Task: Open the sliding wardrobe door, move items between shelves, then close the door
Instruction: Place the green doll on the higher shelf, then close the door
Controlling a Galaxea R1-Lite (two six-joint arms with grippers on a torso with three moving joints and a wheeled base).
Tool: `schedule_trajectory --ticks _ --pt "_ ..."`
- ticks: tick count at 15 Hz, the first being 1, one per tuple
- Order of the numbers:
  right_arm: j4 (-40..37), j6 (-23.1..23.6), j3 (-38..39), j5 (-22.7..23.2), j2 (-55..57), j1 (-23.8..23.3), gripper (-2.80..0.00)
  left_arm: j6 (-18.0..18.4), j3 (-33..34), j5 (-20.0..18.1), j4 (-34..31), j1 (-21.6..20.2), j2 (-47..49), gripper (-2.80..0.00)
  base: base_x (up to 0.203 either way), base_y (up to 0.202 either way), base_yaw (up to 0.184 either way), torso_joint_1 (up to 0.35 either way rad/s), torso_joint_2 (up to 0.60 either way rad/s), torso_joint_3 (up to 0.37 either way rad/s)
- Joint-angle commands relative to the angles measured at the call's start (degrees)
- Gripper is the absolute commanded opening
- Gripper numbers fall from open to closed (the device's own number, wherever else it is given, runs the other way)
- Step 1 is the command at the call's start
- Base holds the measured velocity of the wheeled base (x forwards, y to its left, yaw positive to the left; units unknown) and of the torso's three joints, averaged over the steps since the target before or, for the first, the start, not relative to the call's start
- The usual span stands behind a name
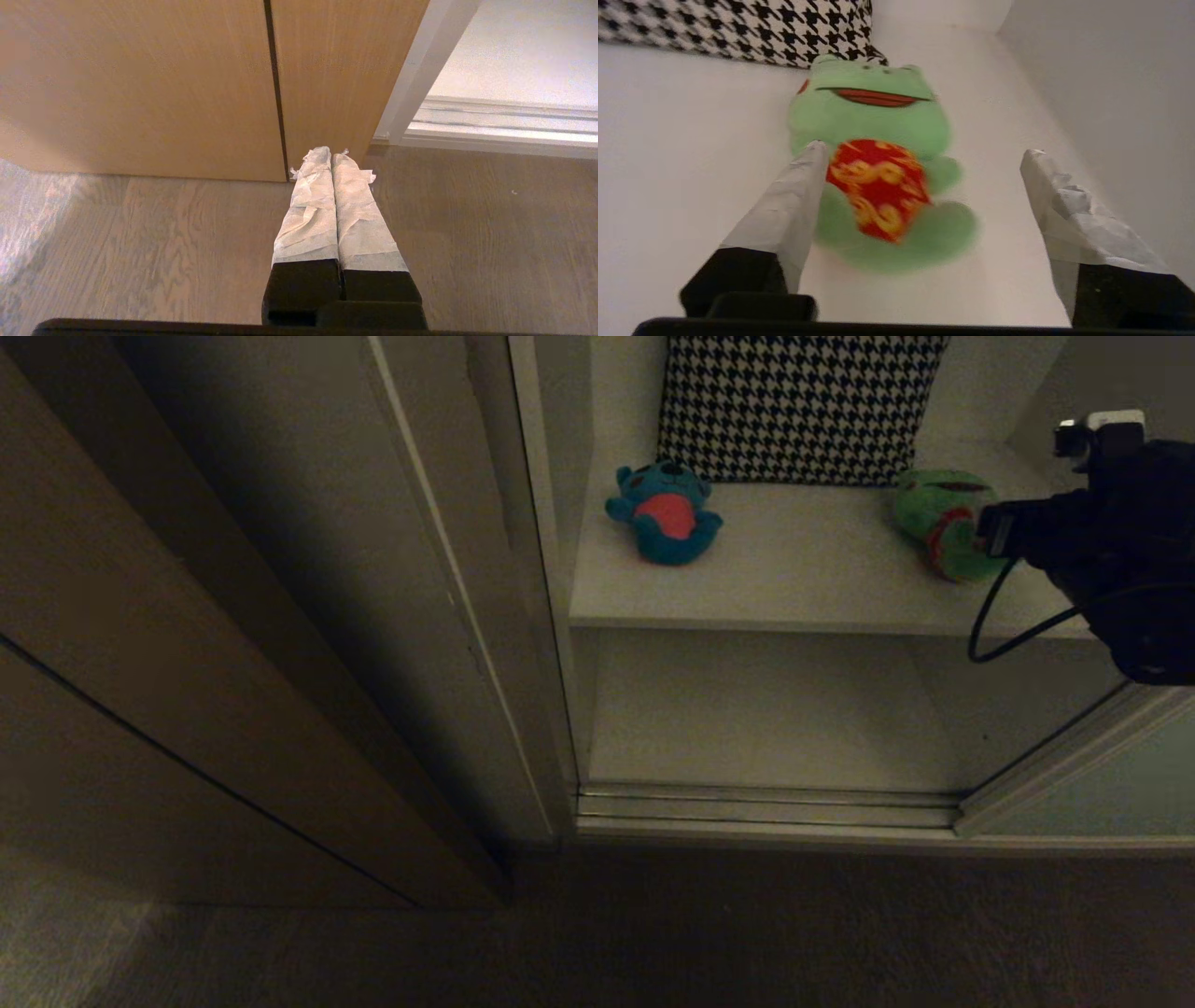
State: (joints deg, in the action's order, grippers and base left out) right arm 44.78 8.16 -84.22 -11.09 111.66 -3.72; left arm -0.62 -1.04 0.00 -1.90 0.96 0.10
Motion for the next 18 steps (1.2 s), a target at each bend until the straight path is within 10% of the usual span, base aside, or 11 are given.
schedule_trajectory --ticks 1,3,4,12,18 --pt "1.00 2.65 7.24 0.80 -8.34 0.20 0.00 0.01 0.04 0.00 -0.03 0.03 0.08 -2.80 0.000 0.000 0.000 0.000 0.00 0.000" --pt "1.29 3.40 12.11 1.48 -13.43 0.25 0.00 0.01 -0.02 0.00 -0.03 0.00 0.08 -2.80 0.000 0.000 0.000 0.000 0.00 0.000" --pt "1.23 3.38 15.28 1.59 -16.60 0.21 -2.80 0.01 -0.02 0.00 -0.03 0.00 0.08 -2.80 0.000 0.000 0.000 0.000 0.00 0.000" --pt "-3.38 3.77 51.72 3.23 -54.56 -0.45 -2.80 0.01 -0.02 0.00 -0.03 0.00 0.08 -2.80 0.000 0.000 0.000 0.000 0.00 0.000" --pt "-29.45 0.61 68.04 3.79 -88.61 -3.32 -2.80 0.01 -0.02 0.00 -0.03 0.00 0.08 -2.80 0.000 0.000 0.000 0.000 0.00 0.000"
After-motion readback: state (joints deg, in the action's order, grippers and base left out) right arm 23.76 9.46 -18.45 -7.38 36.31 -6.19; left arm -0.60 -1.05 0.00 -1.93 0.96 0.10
